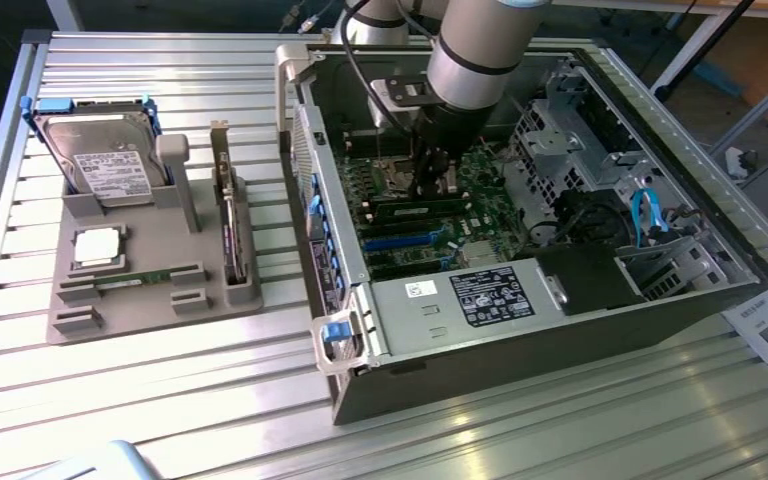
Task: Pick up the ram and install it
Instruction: 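Press down the ram until it locks into place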
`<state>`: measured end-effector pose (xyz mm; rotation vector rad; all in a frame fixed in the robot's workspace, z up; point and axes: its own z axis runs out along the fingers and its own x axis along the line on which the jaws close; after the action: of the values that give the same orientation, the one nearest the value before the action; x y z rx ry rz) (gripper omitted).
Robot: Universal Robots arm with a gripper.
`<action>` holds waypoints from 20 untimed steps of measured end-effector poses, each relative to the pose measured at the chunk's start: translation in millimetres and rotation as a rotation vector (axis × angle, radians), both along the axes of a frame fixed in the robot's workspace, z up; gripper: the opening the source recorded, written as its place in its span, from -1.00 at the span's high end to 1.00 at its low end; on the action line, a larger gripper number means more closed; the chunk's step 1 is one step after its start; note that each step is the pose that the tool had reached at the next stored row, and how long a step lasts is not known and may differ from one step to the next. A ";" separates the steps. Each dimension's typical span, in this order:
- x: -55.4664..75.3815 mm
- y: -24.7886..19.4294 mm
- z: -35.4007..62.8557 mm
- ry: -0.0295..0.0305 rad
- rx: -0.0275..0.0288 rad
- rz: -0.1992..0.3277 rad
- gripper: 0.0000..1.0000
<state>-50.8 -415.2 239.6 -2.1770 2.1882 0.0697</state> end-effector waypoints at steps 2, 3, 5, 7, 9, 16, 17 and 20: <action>0.0 0.0 -1.5 -0.0001 0.0000 0.000 0.80; 0.0 0.0 -2.3 -0.0001 0.0000 0.000 0.80; 0.0 0.0 -3.5 0.0001 -0.0003 0.000 0.80; 0.0 0.0 -4.0 0.0000 -0.0003 0.000 0.80; 0.0 0.0 -4.1 -0.0001 -0.0001 0.000 0.80; 0.0 -0.1 -4.9 -0.0001 -0.0001 0.000 0.80; 0.0 -0.1 -5.1 -0.0001 -0.0001 0.000 0.80; 0.0 -0.2 -5.9 -0.0001 -0.0001 0.000 0.80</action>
<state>-50.8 -415.3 233.7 -2.1769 2.1883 0.0695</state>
